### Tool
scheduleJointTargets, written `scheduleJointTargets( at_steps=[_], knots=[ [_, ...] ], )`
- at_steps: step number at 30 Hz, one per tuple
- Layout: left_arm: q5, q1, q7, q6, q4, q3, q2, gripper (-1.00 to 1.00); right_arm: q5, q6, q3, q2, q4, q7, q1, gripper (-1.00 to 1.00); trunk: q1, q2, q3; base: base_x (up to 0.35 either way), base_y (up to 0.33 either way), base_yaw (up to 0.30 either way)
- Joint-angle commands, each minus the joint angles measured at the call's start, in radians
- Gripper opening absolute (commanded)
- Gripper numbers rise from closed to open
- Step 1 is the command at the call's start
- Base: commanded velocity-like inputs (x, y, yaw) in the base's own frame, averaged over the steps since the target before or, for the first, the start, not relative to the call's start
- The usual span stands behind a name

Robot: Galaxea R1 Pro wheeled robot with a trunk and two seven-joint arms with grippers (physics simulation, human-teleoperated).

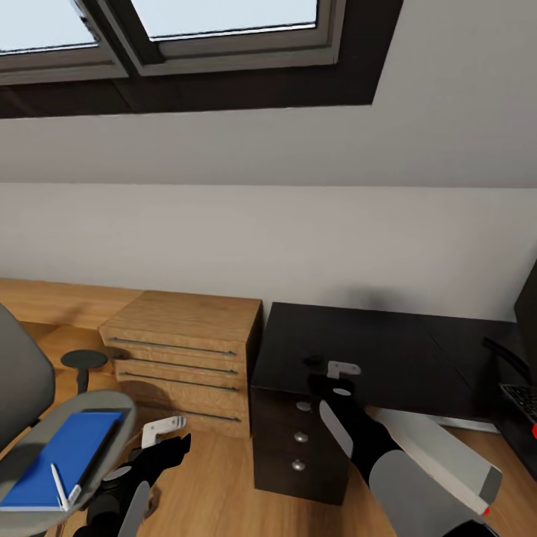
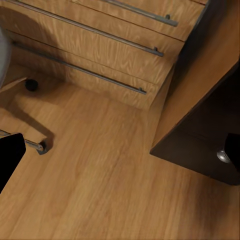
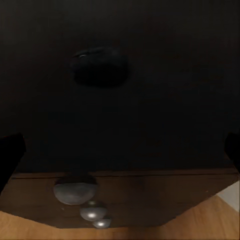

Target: In the bedroom, organize the workspace by keeping the computer under the desk, ensuring the monitor is on the desk, placing the keyboard on the desk next to the monitor, placing the mouse on the desk next to the keyboard, moving the folder from the swivel chair onto the desk next to the mouse, stacking the notebook on top of the folder with the pen on top of the notebook, and positioning the swivel chair next to the desk.

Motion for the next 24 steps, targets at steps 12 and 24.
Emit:
scheduleJointTargets(
  at_steps=[12, 24],
  knots=[
    [0.011, -0.001, 0.007, 0.004, -0.002, 0.000, -0.002, 1.00, -0.006, 0.002, 0.027, -0.003, -0.002, -0.006, 0.001, 1.00, 0.001, -0.001, -0.001, 0.321, -0.066, 0.000],
    [0.012, -0.001, 0.007, 0.004, -0.005, 0.004, 0.000, 1.00, -0.006, 0.006, 0.033, 0.002, 0.005, 0.009, 0.002, 1.00, 0.001, -0.001, -0.001, 0.319, 0.006, 0.000]
  ],
)
